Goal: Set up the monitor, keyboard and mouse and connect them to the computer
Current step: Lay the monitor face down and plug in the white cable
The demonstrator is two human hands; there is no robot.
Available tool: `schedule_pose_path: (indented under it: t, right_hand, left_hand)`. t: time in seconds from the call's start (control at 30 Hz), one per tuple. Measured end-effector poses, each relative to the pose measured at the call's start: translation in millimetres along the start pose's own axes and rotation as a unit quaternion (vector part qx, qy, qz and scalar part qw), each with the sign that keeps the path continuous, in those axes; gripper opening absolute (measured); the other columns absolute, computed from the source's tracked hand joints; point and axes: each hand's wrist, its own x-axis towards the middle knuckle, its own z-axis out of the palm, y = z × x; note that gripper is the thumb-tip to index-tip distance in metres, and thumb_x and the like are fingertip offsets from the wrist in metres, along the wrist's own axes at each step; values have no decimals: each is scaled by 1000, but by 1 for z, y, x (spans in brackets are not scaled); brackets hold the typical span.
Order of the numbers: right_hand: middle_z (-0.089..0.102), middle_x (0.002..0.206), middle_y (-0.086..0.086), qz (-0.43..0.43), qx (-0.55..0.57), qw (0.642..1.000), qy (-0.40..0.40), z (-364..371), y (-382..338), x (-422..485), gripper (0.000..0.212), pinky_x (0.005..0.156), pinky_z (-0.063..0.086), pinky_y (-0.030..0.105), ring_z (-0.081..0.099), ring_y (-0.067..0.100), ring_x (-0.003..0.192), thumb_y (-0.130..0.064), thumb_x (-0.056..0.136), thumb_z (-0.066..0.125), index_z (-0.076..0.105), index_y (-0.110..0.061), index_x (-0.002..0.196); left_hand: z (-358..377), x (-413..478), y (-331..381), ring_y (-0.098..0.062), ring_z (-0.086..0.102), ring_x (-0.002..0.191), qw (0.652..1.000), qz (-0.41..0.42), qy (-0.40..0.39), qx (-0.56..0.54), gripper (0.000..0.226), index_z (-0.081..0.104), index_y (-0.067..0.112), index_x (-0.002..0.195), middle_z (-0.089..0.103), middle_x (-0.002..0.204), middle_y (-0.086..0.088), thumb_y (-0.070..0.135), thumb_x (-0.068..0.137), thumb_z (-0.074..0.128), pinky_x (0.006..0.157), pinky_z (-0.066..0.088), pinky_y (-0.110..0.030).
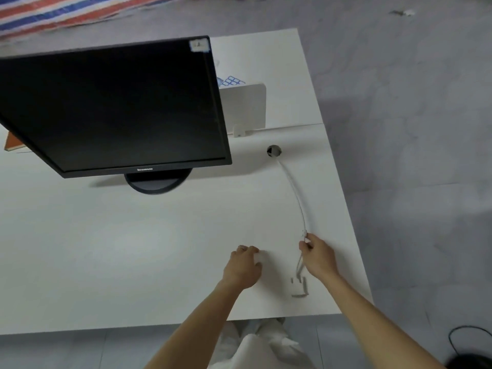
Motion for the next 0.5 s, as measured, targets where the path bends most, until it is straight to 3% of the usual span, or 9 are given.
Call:
schedule_pose_path:
  t: [0.07,0.17,0.23,0.33,0.5]
  right_hand:
    - [55,131,9,6,-41,998,53,8,11,-1,57,94,49,40,59,28,110,-31,97,59,39,-12,147]
    - [37,147,10,-32,-107,992,64,23,14,-12,77,102,44,43,43,32,130,-38,93,64,24,-14,154]
    - [34,151,9,-59,-179,981,52,34,19,-19,76,105,43,42,39,32,133,-34,95,62,23,-12,155]
    - [43,148,16,-88,-244,963,73,42,29,-25,67,99,48,44,46,35,125,-24,94,63,34,-3,151]
    - [38,151,10,-63,-246,964,78,35,19,-25,65,97,47,41,42,32,127,-28,97,58,30,-11,153]
  left_hand:
    - [3,2,-9,-30,27,144,998,13,16,56,52,36,29,149,21,160,-2,28,99,51,112,37,-40]
    - [10,1,-17,-32,-2,152,992,13,22,121,63,17,38,154,-4,166,2,31,100,49,119,21,-52]
    - [15,0,-23,-30,-11,153,988,14,9,154,70,5,41,156,-15,165,5,34,101,48,119,20,-55]
    - [14,-3,-30,-27,-15,153,984,25,-7,178,75,-3,42,156,-22,164,7,33,102,47,119,22,-54]
    - [0,-2,-37,-21,-6,154,986,36,-20,164,65,11,43,156,-11,166,10,28,102,45,121,20,-51]
